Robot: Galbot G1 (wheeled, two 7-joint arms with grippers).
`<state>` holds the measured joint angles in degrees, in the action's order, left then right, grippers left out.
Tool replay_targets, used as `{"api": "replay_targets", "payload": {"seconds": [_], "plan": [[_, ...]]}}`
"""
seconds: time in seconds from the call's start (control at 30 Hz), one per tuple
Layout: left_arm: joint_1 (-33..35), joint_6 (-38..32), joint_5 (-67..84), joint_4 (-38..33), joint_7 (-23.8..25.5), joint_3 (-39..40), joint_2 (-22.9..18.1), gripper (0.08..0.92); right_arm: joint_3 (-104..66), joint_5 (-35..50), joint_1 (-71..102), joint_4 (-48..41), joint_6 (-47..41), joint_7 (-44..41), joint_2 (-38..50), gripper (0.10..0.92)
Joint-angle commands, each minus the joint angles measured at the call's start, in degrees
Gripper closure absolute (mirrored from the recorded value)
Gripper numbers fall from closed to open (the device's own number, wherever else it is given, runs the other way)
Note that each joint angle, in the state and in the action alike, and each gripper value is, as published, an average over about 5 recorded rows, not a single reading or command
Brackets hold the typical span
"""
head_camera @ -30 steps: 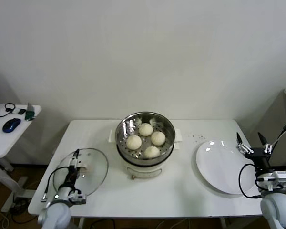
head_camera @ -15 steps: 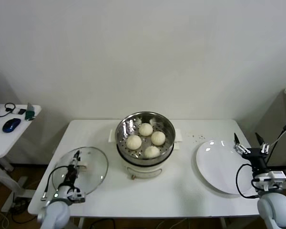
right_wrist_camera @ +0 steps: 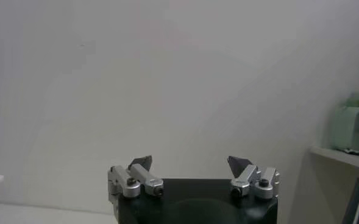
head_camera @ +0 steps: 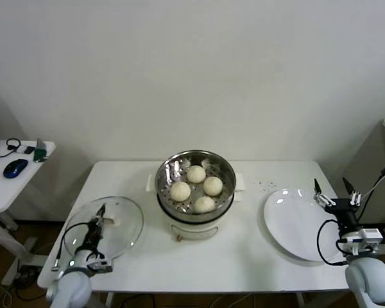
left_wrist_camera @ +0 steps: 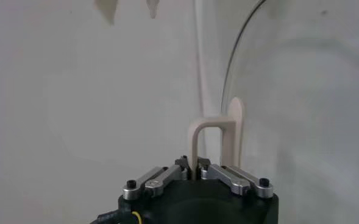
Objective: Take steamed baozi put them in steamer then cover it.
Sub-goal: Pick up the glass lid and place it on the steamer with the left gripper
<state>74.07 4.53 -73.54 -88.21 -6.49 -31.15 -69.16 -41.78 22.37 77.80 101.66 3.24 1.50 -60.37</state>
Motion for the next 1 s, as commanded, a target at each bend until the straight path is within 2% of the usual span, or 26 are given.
{"api": "replay_targets", "payload": {"seconds": [0.03, 0.3, 0.57, 0.83, 1.0], "plan": [[4.73, 7.34, 1.9, -11.13, -0.03, -0.36, 2.12, 0.846, 0.36, -0.27, -0.64, -0.44, -0.1, 0.09, 0.59, 0.203], [8.76, 18.17, 2.77, -23.91, 1.45, -1.33, 6.12, 0.846, 1.65, -0.95, -2.38, -1.49, -0.24, 0.23, 1.35, 0.203], [8.09, 26.65, 6.43, -33.55, 3.94, 0.41, 12.08, 0.846, 3.34, -2.33, -3.98, -2.59, -0.66, 0.46, 1.6, 0.203], [-0.92, 33.9, 8.44, -37.7, 9.07, 11.07, 19.23, 0.846, 5.26, -3.7, -5.71, -3.69, -1.43, 1.33, 1.6, 0.203], [-10.14, 36.95, 6.6, -37.49, 14.42, 21.45, 20.22, 0.846, 6.22, -4.66, -6.65, -4.19, -2.01, 2.05, 1.32, 0.203]]}}
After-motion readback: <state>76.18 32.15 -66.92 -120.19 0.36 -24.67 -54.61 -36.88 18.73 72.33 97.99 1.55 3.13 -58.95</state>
